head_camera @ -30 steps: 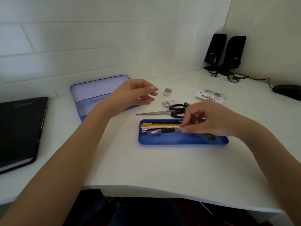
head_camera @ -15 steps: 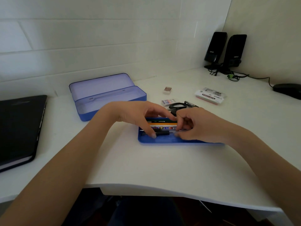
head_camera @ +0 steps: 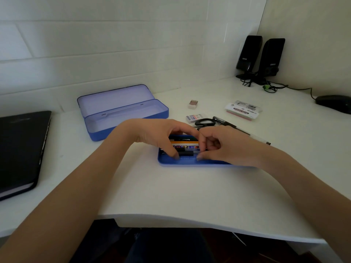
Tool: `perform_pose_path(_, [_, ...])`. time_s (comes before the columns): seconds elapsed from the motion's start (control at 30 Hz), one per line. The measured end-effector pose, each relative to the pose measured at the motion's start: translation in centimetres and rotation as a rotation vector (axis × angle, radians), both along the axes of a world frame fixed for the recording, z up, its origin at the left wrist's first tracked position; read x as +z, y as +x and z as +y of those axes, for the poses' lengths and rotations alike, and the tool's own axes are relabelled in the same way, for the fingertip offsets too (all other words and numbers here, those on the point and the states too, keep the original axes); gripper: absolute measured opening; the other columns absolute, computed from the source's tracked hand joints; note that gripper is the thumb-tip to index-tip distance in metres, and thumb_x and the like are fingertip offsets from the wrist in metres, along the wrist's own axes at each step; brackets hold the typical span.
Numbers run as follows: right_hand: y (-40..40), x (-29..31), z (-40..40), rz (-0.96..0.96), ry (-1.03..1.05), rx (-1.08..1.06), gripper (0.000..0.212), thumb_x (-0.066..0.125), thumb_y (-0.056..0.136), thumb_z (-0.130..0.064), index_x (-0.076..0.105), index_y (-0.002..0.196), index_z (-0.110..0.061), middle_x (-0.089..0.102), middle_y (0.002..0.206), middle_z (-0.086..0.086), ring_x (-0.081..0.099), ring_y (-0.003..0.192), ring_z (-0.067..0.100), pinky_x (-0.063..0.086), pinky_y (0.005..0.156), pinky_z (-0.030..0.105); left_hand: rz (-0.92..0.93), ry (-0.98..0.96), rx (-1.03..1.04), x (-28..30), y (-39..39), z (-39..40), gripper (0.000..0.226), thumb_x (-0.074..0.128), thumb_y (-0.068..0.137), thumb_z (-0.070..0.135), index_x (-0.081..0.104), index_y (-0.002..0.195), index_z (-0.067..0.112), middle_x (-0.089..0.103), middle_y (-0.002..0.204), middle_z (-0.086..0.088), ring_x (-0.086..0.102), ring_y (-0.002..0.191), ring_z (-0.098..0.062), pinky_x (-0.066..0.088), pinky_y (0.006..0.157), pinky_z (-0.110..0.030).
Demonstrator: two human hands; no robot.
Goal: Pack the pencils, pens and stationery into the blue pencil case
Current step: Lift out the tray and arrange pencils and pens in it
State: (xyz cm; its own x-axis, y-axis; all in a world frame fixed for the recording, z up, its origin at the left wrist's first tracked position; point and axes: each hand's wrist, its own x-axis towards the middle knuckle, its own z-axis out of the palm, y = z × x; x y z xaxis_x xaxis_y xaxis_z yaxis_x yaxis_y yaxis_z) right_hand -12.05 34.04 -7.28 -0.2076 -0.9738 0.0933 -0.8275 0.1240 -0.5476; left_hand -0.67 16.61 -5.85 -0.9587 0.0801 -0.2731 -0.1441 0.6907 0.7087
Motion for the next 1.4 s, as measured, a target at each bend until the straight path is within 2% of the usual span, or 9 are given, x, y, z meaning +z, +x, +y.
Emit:
perform_pose_path(0.13, [0.2, -0.3, -0.2, -0.003, -0.031, -0.001, 0.022, 0.078, 0.072, -0.026, 0.057, 0.070, -0.019, 0.041, 0.050, -0.008, 0.037, 0.047, 0.006, 0.030, 0.047, 0.014, 0.006, 0.035, 0.035, -0.2, 0.0, -0.1, 0.056, 0.072, 0.078, 0.002, 0.056, 0.125, 0.027, 0.062, 0.120, 0.009, 0.060, 0.105, -0.003, 0.049, 0.087, -0.016])
perform_pose_path(0.23, [-0.1, -0.1, -0.1, -0.033, -0.045, -0.033, 0.020, 0.078, 0.072, -0.028, 0.060, 0.071, -0.019, 0.043, 0.051, -0.009, 0.039, 0.047, 0.004, 0.030, 0.047, 0.014, 0.006, 0.034, 0.016, -0.2, 0.0, -0.2, 0.056, 0.072, 0.078, 0.001, 0.057, 0.124, 0.029, 0.062, 0.120, 0.008, 0.060, 0.105, -0.005, 0.049, 0.089, -0.019])
perform_pose_path(0.43, [-3.5, 0.7, 0.7, 0.083, -0.220, -0.444, 0.008, 0.067, 0.082, -0.031, 0.062, 0.079, -0.025, 0.055, 0.065, -0.006, 0.047, 0.058, 0.008, 0.039, 0.055, 0.023, -0.001, 0.028, -0.016, -0.2, -0.1, -0.3, 0.059, 0.072, 0.077, 0.006, 0.056, 0.125, 0.038, 0.051, 0.135, 0.012, 0.053, 0.120, -0.009, 0.044, 0.104, -0.030])
perform_pose_path(0.53, [-5.2, 0.8, 1.4, 0.225, -0.183, -0.623, 0.010, 0.062, 0.086, -0.027, 0.069, 0.091, -0.022, 0.059, 0.077, -0.004, 0.053, 0.071, 0.013, 0.040, 0.063, 0.027, 0.005, 0.024, -0.008, -0.2, -0.1, -0.4, 0.059, 0.071, 0.078, 0.005, 0.057, 0.124, 0.039, 0.051, 0.135, 0.013, 0.053, 0.119, -0.009, 0.044, 0.104, -0.031])
perform_pose_path(0.6, [-5.7, 0.7, 1.5, 0.233, -0.101, -0.681, 0.014, 0.062, 0.087, -0.027, 0.072, 0.095, -0.020, 0.062, 0.087, -0.001, 0.056, 0.079, 0.016, 0.042, 0.068, 0.029, 0.007, 0.014, -0.008, -0.3, -0.1, -0.3, 0.060, 0.072, 0.077, 0.007, 0.057, 0.123, 0.041, 0.052, 0.135, 0.013, 0.052, 0.120, -0.011, 0.043, 0.104, -0.034])
perform_pose_path(0.73, [-5.7, 0.3, 1.2, 0.236, 0.001, -0.708, 0.018, 0.065, 0.085, -0.029, 0.072, 0.099, -0.020, 0.067, 0.102, 0.003, 0.057, 0.091, 0.017, 0.045, 0.074, 0.031, 0.004, 0.025, -0.007, -0.3, 0.0, -0.3, 0.059, 0.073, 0.073, 0.012, 0.057, 0.122, 0.041, 0.051, 0.137, 0.013, 0.050, 0.124, -0.011, 0.042, 0.107, -0.036])
perform_pose_path(0.93, [-5.1, 0.2, 1.0, 0.325, 0.012, -0.705, 0.020, 0.066, 0.083, -0.032, 0.065, 0.102, -0.028, 0.061, 0.089, -0.005, 0.053, 0.082, 0.013, 0.040, 0.066, 0.029, -0.005, 0.012, -0.005, -0.2, -0.1, -0.3, 0.059, 0.072, 0.078, 0.006, 0.057, 0.123, 0.040, 0.051, 0.135, 0.013, 0.053, 0.118, -0.010, 0.045, 0.103, -0.033])
perform_pose_path(1.1, [-5.0, 0.1, 0.9, 0.349, -0.017, -0.720, 0.012, 0.066, 0.082, -0.032, 0.062, 0.091, -0.026, 0.060, 0.093, -0.002, 0.052, 0.084, 0.015, 0.041, 0.068, 0.031, -0.007, 0.018, -0.008, -0.2, -0.1, -0.4, 0.059, 0.073, 0.077, 0.009, 0.056, 0.123, 0.040, 0.052, 0.135, 0.011, 0.054, 0.118, -0.013, 0.045, 0.103, -0.034])
perform_pose_path(1.4, [-5.1, 0.0, 0.7, 0.353, 0.061, -0.770, 0.012, 0.065, 0.083, -0.031, 0.072, 0.088, -0.022, 0.063, 0.090, 0.001, 0.055, 0.077, 0.018, 0.040, 0.061, 0.029, -0.009, 0.023, -0.011, 0.0, 0.0, -0.4, 0.061, 0.072, 0.078, 0.003, 0.055, 0.126, 0.038, 0.052, 0.133, 0.013, 0.055, 0.111, -0.004, 0.048, 0.096, -0.021])
